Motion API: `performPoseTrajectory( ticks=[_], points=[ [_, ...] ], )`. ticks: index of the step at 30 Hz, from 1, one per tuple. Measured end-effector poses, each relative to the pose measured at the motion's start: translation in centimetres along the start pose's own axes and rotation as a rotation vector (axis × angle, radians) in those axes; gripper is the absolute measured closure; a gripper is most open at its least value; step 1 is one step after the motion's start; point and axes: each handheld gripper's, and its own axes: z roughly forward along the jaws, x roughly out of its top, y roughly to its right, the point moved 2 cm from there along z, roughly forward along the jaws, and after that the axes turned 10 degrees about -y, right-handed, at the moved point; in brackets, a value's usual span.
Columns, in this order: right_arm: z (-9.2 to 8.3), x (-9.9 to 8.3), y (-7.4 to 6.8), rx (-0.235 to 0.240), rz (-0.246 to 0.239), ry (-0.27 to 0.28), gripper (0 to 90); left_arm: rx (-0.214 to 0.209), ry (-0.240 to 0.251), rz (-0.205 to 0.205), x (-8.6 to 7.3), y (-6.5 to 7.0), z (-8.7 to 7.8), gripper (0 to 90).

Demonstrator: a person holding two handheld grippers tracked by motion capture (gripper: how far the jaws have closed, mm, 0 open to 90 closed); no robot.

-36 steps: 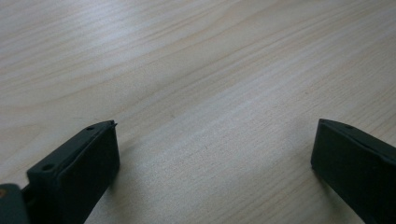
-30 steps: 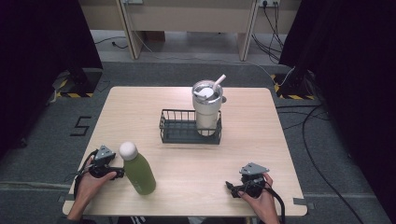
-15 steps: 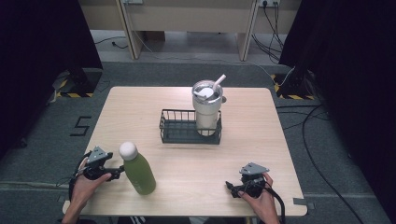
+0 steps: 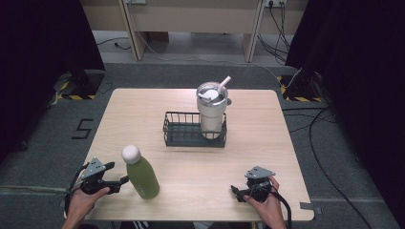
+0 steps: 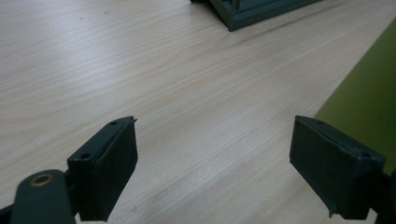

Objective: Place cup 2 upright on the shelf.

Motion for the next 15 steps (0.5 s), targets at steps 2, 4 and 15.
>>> performPoseTrajectory(
  ticks=[2,4,15],
  points=[
    [0.0,0.0,0.0,0.0,0.0,0.0,10.2,-0.007,0.011,-0.004,-0.1,0.2,-0.4,15.0],
    [0.0,0.0,0.0,0.0,0.0,0.0,10.1,-0.016,0.024,-0.004,-0.3,0.3,-0.8,15.0],
    [0.0,0.0,0.0,0.0,0.001,-0.001,9.6,-0.032,0.054,0.011,-1.3,1.5,-2.2,15.0]
  ],
)
